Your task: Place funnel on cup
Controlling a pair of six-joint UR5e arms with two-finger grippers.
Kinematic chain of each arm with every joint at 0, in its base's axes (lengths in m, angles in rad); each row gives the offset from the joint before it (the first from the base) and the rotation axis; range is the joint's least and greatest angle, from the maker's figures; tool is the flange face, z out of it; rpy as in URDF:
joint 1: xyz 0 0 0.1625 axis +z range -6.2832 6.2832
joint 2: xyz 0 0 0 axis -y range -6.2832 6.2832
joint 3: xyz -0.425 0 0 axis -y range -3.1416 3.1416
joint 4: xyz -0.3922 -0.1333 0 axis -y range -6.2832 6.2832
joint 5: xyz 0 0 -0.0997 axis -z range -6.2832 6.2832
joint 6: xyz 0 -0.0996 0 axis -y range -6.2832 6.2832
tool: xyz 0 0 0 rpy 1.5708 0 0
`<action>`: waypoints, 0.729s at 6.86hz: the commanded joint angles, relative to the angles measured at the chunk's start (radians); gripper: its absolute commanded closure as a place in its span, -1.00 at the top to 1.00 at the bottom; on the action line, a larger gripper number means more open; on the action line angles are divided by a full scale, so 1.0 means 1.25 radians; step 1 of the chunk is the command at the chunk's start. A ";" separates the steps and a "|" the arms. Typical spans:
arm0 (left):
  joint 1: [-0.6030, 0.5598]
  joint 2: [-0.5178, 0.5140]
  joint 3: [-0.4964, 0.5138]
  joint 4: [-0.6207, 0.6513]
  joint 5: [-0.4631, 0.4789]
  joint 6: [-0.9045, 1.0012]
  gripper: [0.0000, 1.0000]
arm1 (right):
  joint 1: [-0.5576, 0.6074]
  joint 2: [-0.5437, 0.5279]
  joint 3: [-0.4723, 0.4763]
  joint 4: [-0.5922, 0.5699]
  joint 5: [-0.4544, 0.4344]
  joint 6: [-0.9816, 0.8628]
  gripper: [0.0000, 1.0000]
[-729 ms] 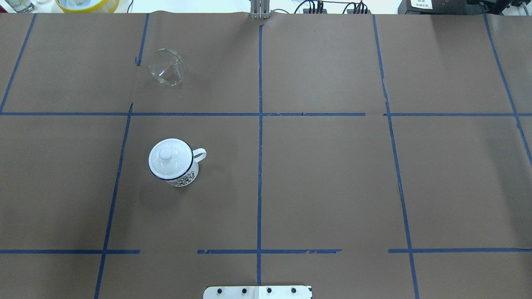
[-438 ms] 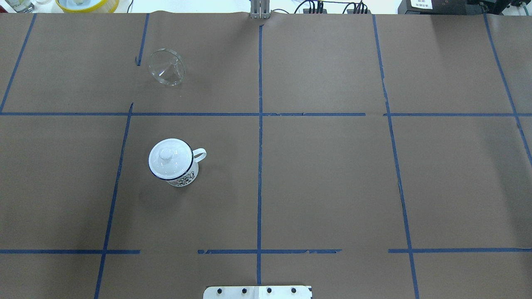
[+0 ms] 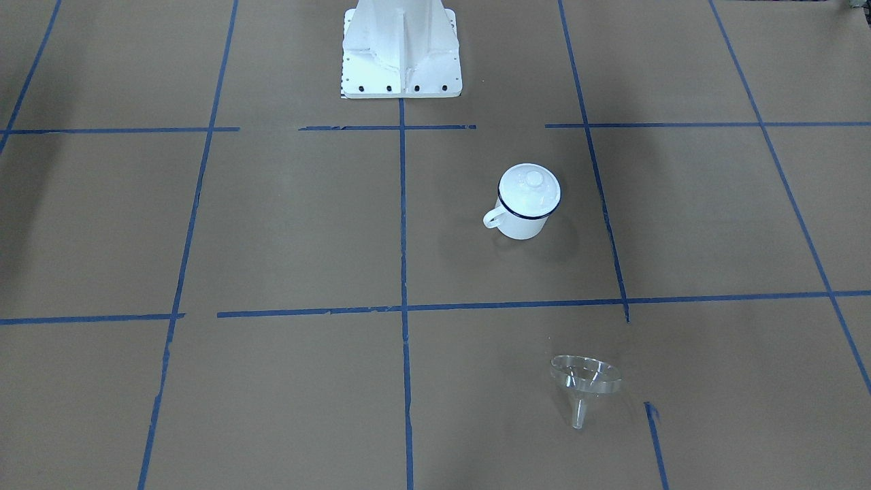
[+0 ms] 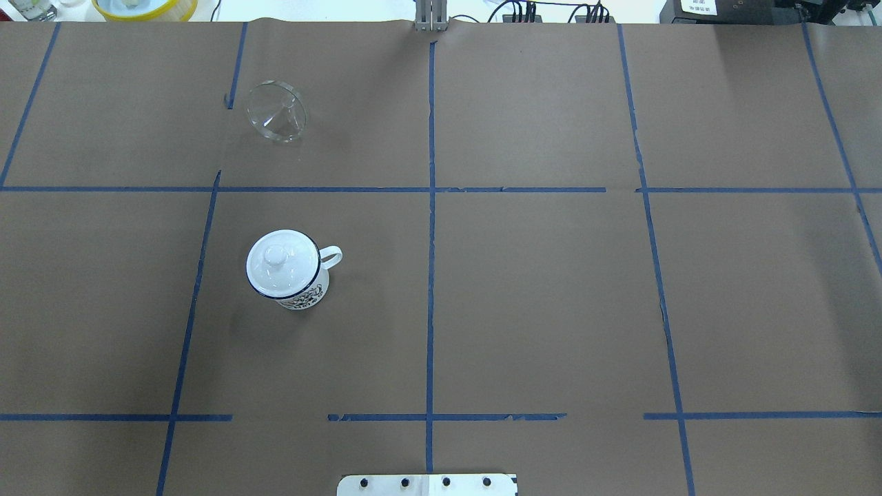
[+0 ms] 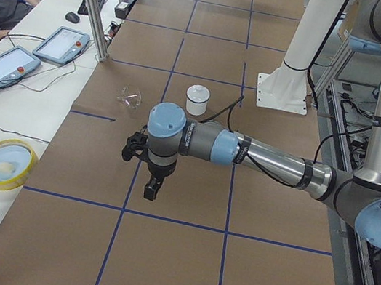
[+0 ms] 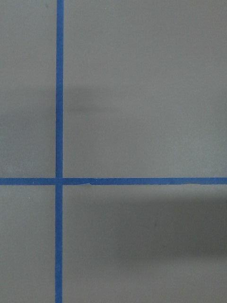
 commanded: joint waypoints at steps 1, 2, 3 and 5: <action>-0.004 -0.117 0.006 -0.010 0.004 -0.026 1.00 | 0.000 0.000 0.000 0.000 0.000 0.000 1.00; -0.006 -0.138 0.000 -0.024 0.017 -0.136 1.00 | 0.000 0.000 -0.001 0.000 0.000 0.000 1.00; -0.007 -0.142 -0.019 -0.077 0.005 -0.306 1.00 | 0.000 0.000 -0.001 0.000 0.000 0.000 1.00; 0.065 -0.141 -0.045 -0.239 -0.041 -0.516 1.00 | 0.000 0.000 0.000 0.000 0.000 0.000 1.00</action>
